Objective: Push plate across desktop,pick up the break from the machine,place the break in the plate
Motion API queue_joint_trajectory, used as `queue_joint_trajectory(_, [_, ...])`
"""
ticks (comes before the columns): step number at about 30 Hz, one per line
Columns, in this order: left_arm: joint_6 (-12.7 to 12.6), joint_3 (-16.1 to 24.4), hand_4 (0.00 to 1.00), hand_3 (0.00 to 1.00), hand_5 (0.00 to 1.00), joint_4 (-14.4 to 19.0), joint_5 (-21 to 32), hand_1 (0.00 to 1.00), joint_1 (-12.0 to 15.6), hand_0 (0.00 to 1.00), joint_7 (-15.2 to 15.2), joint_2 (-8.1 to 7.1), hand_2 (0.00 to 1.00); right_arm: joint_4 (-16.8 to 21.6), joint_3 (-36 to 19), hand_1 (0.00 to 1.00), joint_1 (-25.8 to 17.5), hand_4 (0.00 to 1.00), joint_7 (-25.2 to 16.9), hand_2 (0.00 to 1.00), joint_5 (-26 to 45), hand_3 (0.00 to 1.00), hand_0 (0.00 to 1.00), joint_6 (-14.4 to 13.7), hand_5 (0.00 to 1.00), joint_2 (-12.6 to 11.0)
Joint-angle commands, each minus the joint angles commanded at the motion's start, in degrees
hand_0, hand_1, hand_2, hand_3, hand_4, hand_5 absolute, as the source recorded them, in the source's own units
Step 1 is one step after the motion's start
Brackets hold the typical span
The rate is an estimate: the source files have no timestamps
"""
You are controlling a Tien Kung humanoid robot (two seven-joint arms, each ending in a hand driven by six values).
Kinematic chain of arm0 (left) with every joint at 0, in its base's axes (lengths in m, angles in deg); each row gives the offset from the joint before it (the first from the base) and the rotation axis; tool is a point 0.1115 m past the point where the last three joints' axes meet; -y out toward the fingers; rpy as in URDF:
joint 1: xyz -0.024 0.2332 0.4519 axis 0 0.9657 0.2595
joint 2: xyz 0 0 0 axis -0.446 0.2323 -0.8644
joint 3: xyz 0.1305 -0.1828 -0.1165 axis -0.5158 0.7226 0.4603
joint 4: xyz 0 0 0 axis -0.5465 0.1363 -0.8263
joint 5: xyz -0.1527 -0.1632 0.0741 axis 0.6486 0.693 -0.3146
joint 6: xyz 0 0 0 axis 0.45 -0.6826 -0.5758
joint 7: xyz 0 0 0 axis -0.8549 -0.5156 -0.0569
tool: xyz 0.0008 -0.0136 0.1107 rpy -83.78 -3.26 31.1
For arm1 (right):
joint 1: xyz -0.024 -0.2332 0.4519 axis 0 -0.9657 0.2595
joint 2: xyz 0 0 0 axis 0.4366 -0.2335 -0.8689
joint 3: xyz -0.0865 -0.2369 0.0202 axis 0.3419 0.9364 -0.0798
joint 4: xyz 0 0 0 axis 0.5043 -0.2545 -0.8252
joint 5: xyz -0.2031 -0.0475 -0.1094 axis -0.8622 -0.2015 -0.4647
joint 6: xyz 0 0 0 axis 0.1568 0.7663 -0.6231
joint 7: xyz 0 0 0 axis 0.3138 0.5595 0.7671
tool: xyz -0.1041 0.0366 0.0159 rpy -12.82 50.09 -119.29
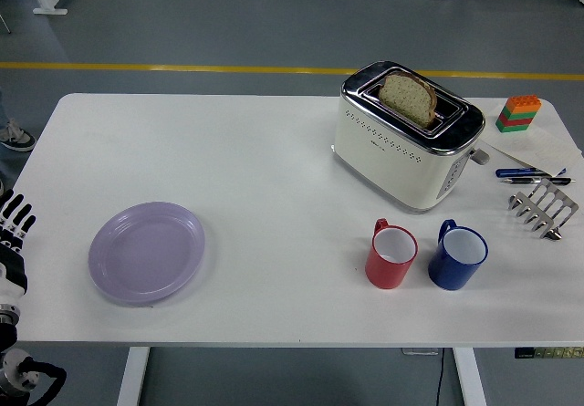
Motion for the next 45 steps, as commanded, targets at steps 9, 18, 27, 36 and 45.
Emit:
queue_joint_trajectory(9, [3.2,-2.2,0.54,0.756,0.998,-7.3,2.5,0.865,-2.5,0.868,2.4,-1.53,0.848,0.2,-1.8,0.699,-1.5,0.512,0.5,0.697,1.8,0.665,0.732,1.5,0.215,0.8])
queue_joint_trajectory(18, [7.7,-4.2,0.559,0.76,0.998,-11.0,5.9,0.832,-4.9,0.835,1.6,-1.51,0.84,0.1,-2.3,0.7,-2.4,0.516,1.0,0.698,2.0,0.662,0.733,2.2,0.222,1.4])
queue_joint_trajectory(27, [9.8,-5.7,0.564,0.758,0.998,-13.5,7.4,0.827,-6.5,0.828,0.9,-1.24,0.835,0.0,-2.8,0.7,-2.7,0.515,1.5,0.697,1.7,0.661,0.732,2.5,0.227,1.3])
queue_joint_trajectory(36, [10.8,-7.6,0.572,0.763,0.998,-15.3,8.5,0.809,-7.3,0.802,0.4,-1.31,0.825,-0.1,-3.0,0.7,-3.2,0.512,1.7,0.697,1.7,0.659,0.732,2.6,0.226,1.5])
queue_joint_trajectory(45, [11.5,-9.2,0.572,0.761,0.998,-16.4,9.8,0.802,-8.5,0.784,-0.2,-0.91,0.825,-0.1,-3.2,0.7,-3.4,0.512,1.9,0.697,1.6,0.658,0.731,2.8,0.227,1.6])
